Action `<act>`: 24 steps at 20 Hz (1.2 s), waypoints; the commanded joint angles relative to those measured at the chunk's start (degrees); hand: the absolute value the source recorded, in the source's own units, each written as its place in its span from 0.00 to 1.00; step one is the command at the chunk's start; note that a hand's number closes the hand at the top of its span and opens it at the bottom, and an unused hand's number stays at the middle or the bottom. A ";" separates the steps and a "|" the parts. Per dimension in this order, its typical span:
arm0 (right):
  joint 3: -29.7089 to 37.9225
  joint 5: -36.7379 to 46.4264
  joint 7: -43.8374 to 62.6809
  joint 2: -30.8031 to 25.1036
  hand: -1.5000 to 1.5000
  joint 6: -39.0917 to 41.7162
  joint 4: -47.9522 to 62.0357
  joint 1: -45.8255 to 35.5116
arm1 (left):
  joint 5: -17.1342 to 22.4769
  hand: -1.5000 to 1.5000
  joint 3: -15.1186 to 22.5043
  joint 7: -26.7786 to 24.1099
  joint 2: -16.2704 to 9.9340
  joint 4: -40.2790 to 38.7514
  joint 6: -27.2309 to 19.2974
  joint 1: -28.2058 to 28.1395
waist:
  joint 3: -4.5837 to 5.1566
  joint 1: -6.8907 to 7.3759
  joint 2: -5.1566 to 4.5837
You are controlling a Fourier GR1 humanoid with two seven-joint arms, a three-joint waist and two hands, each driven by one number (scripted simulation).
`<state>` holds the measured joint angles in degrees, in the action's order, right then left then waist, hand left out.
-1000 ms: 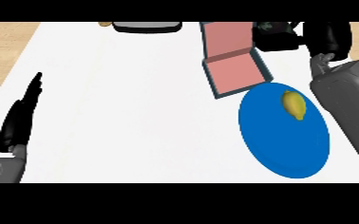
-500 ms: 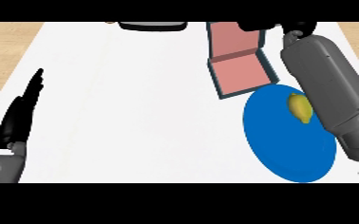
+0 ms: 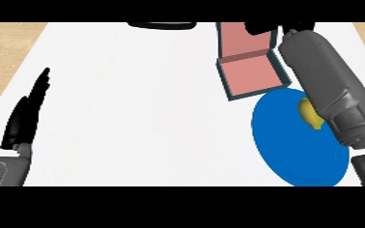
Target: Pick the eggplant from the plate and place it in the cardboard box
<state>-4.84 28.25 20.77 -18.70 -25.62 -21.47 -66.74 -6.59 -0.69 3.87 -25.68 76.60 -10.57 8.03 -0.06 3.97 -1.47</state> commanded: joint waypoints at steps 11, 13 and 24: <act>8.81 -4.86 -15.85 3.02 0.00 -11.88 6.15 -1.69 | -0.84 0.50 -0.76 0.68 0.51 -2.03 0.52 3.02 | -0.04 -0.20 -0.24; 11.04 -6.85 -17.99 1.96 0.00 -11.67 5.08 -2.21 | 0.16 0.50 -1.69 -1.13 -0.05 -2.19 1.63 0.15 | -0.01 -0.58 0.18; 22.45 -18.41 -32.73 -3.39 0.00 -8.25 -2.14 5.65 | -0.61 0.50 -4.03 -3.57 0.37 -5.50 1.22 -0.12 | 0.04 -3.30 1.02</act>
<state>14.50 13.09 -8.12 -20.13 -35.94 -21.71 -63.42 -6.99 -3.63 2.85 -25.74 74.59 -9.27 7.28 -0.07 1.60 -0.62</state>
